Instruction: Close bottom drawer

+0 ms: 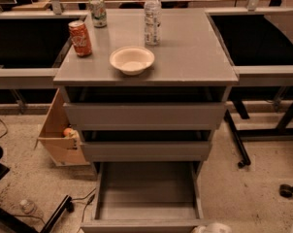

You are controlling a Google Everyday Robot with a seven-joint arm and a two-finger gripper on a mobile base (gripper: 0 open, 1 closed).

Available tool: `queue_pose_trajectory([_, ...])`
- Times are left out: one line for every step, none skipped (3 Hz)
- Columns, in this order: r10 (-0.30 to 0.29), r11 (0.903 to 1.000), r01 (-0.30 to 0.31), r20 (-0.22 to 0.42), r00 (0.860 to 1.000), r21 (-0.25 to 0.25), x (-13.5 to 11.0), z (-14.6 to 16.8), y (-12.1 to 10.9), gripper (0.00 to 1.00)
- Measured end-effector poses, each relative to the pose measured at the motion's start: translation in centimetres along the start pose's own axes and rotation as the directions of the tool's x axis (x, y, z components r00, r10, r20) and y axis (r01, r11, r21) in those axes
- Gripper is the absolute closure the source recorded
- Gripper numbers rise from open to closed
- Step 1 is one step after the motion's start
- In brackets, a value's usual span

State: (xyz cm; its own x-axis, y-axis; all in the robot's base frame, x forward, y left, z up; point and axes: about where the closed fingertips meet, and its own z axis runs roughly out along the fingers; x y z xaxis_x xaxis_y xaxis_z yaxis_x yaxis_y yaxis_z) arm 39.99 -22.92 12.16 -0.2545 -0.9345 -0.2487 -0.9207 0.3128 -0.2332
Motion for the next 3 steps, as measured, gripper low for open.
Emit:
queue_pose_trajectory([0.000,1.0000,0.000,0.000,1.000,0.000,0.0,0.0,0.0,1.00])
queue_pose_trajectory([-0.009,0.9979,0.003,0.092,0.996,0.065,-3.0,0.8,-3.0,1.00])
queue_pose_trajectory([-0.009,0.9979,0.003,0.092,0.996,0.065,-3.0,0.8,-3.0,1.00])
